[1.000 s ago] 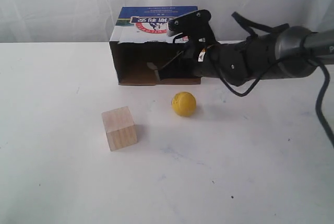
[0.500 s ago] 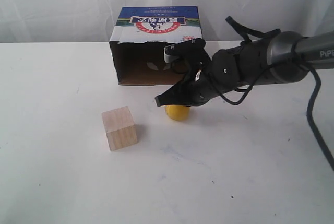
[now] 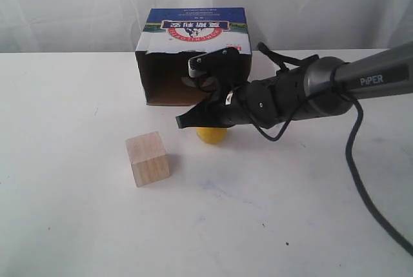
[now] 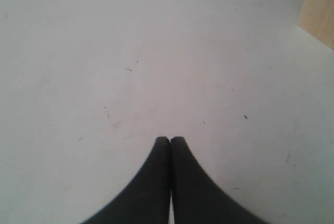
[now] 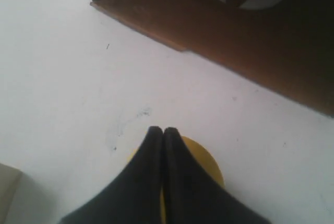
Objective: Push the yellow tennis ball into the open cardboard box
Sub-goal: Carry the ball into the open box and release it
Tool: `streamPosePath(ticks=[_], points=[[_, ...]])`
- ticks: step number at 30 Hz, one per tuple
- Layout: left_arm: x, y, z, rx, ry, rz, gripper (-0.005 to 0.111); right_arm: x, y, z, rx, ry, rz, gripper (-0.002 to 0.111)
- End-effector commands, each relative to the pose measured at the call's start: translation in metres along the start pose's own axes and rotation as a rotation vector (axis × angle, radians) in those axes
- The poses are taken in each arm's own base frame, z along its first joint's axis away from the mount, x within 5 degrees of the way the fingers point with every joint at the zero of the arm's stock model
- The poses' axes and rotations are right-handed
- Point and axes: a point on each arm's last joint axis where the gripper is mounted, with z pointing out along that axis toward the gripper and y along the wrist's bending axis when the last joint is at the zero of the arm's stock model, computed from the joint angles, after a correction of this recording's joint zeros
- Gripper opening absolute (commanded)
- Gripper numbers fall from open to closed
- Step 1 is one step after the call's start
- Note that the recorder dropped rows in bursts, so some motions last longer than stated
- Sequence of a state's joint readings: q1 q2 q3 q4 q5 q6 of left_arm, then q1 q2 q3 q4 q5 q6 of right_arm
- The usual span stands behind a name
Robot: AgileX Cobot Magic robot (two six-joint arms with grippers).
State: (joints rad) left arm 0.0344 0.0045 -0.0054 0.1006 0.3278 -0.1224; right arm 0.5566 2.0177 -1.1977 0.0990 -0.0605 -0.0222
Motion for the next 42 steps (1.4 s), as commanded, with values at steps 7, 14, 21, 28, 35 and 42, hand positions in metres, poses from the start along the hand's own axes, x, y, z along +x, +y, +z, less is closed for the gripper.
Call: streamPosePath(ticks=[7,14,21,28,35,42], points=[[0.004,-0.001,0.001,0.011,0.024,-0.004,0.0,-0.035,0.0,0.001,0.007,-0.281,-0.023,0.0],[0.004,-0.001,0.001,0.011,0.024,-0.004,0.0,-0.02,0.01,-0.025,-0.025,0.171,0.04,0.0],[0.004,-0.001,0.001,0.011,0.024,-0.004,0.0,0.005,-0.001,-0.005,0.003,0.292,0.072,0.0],[0.004,-0.001,0.001,0.011,0.024,-0.004,0.0,-0.019,-0.068,0.037,0.109,0.0,0.098,0.0],[0.004,-0.001,0.001,0.011,0.024,-0.004,0.0,-0.045,-0.06,-0.004,0.074,0.209,0.046,0.0],[0.004,-0.001,0.001,0.011,0.024,-0.004,0.0,-0.025,-0.06,-0.015,0.064,0.476,-0.079,0.0]])
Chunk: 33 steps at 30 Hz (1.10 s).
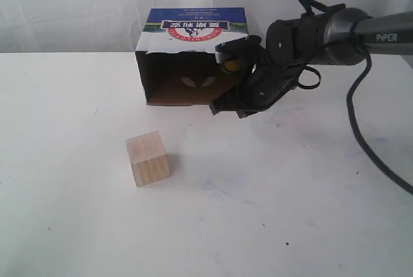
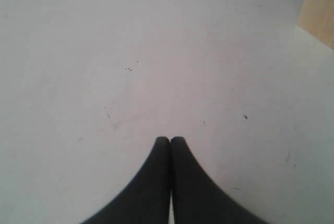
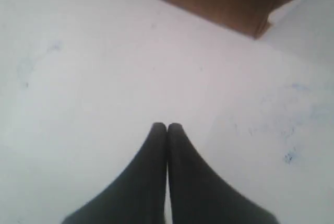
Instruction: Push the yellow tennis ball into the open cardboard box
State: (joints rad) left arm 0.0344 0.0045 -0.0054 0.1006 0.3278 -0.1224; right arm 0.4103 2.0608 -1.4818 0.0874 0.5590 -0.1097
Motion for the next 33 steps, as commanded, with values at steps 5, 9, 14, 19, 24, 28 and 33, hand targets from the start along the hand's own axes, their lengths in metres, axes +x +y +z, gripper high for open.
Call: streamPosePath(ticks=[5,9,14,19,24,28,33], points=[[0.004,-0.001,0.001,0.011,0.024,-0.004,0.0,0.013,-0.028,-0.036,0.287,0.262,-0.299,0.0],[0.004,-0.001,0.001,0.011,0.024,-0.004,0.0,0.018,-0.058,-0.074,0.656,0.416,-0.282,0.0],[0.004,-0.001,0.001,0.011,0.024,-0.004,0.0,0.027,-0.082,-0.13,0.738,0.384,-0.075,0.0],[0.004,-0.001,0.001,0.011,0.024,-0.004,0.0,0.061,-0.088,-0.197,0.7,0.309,0.059,0.0],[0.004,-0.001,0.001,0.011,0.024,-0.004,0.0,0.1,-0.075,-0.257,0.666,0.077,0.297,0.0],[0.004,-0.001,0.001,0.011,0.024,-0.004,0.0,0.095,-0.045,-0.318,0.429,-0.664,0.286,0.0],[0.004,-0.001,0.001,0.011,0.024,-0.004,0.0,0.094,-0.013,-0.374,0.285,-1.23,-0.017,0.0]])
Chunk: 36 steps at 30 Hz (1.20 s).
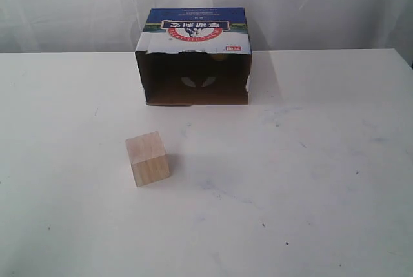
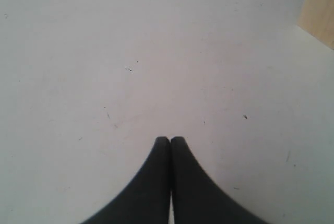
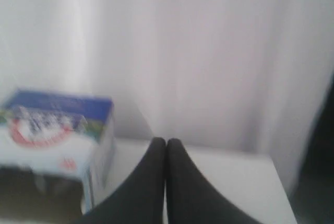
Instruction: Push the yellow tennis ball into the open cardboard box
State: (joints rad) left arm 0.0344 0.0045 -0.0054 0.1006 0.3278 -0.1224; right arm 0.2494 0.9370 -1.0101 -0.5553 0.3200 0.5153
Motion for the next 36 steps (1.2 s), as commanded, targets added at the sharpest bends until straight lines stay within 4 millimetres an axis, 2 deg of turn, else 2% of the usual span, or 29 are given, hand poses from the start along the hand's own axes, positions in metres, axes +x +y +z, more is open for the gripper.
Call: streamPosePath(ticks=[1,17,23,26,31,36], points=[[0.004,-0.001,0.001,0.011,0.024,-0.004,0.0,-0.028,0.012,-0.025,-0.159,-0.351,-0.066,0.0],[0.004,-0.001,0.001,0.011,0.024,-0.004,0.0,-0.019,0.006,-0.022,-0.093,-0.238,-0.073,0.0],[0.004,-0.001,0.001,0.011,0.024,-0.004,0.0,-0.01,0.0,-0.021,-0.032,-0.134,-0.071,0.0],[0.004,-0.001,0.001,0.011,0.024,-0.004,0.0,-0.016,-0.006,-0.034,-0.009,-0.188,-0.079,0.0],[0.004,-0.001,0.001,0.011,0.024,-0.004,0.0,-0.033,-0.019,-0.058,0.075,-0.372,-0.289,0.0],[0.004,-0.001,0.001,0.011,0.024,-0.004,0.0,-0.046,-0.034,-0.089,0.209,-0.504,-0.299,0.0]])
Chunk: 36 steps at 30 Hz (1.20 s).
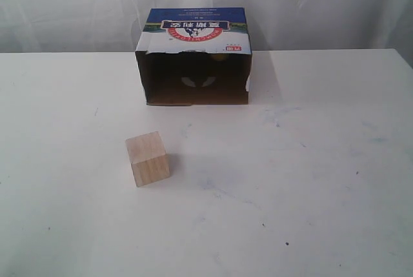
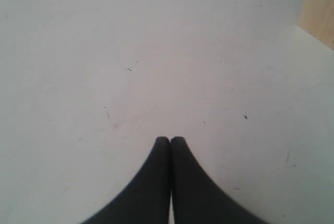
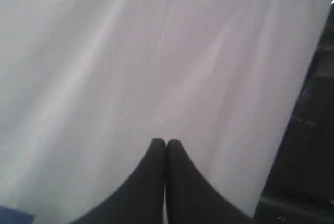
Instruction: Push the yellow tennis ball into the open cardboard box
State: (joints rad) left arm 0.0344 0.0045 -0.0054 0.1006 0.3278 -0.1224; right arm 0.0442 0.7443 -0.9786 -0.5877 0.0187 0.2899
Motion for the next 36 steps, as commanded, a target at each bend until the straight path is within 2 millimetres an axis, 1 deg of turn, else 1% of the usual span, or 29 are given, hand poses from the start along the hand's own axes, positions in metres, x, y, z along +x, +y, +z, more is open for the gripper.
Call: streamPosePath(ticks=[1,4,7,9,12,14,16,19,22,26,28,30,34,36], points=[[0.004,-0.001,0.001,0.011,0.024,-0.004,0.0,-0.017,-0.017,-0.024,0.124,-0.097,-0.046,0.0],[0.004,-0.001,0.001,0.011,0.024,-0.004,0.0,-0.027,-0.023,-0.049,0.196,-0.111,-0.041,0.0],[0.004,-0.001,0.001,0.011,0.024,-0.004,0.0,-0.034,-0.027,-0.079,0.266,-0.085,-0.041,0.0],[0.004,-0.001,0.001,0.011,0.024,-0.004,0.0,-0.033,-0.027,-0.104,0.313,-0.056,-0.029,0.0],[0.004,-0.001,0.001,0.011,0.024,-0.004,0.0,-0.031,-0.024,-0.147,0.366,-0.082,-0.015,0.0],[0.004,-0.001,0.001,0.011,0.024,-0.004,0.0,-0.029,-0.02,-0.169,0.38,-0.128,-0.02,0.0],[0.004,-0.001,0.001,0.011,0.024,-0.004,0.0,-0.027,-0.016,-0.182,0.386,-0.172,-0.026,0.0],[0.004,-0.001,0.001,0.011,0.024,-0.004,0.0,-0.021,-0.014,-0.182,0.376,-0.166,-0.017,0.0],[0.004,-0.001,0.001,0.011,0.024,-0.004,0.0,-0.009,-0.012,-0.172,0.351,-0.124,0.024,0.0],[0.004,-0.001,0.001,0.011,0.024,-0.004,0.0,0.012,-0.006,-0.158,0.298,-0.073,0.114,0.0],[0.004,-0.001,0.001,0.011,0.024,-0.004,0.0,0.026,0.0,-0.148,0.258,-0.079,0.136,0.0],[0.004,-0.001,0.001,0.011,0.024,-0.004,0.0,0.043,0.007,-0.14,0.208,-0.088,0.217,0.0],[0.004,-0.001,0.001,0.011,0.024,-0.004,0.0,0.085,0.018,-0.131,0.172,-0.034,0.233,0.0],[0.004,-0.001,0.001,0.011,0.024,-0.004,0.0,0.109,0.023,-0.128,0.174,-0.009,0.202,0.0]])
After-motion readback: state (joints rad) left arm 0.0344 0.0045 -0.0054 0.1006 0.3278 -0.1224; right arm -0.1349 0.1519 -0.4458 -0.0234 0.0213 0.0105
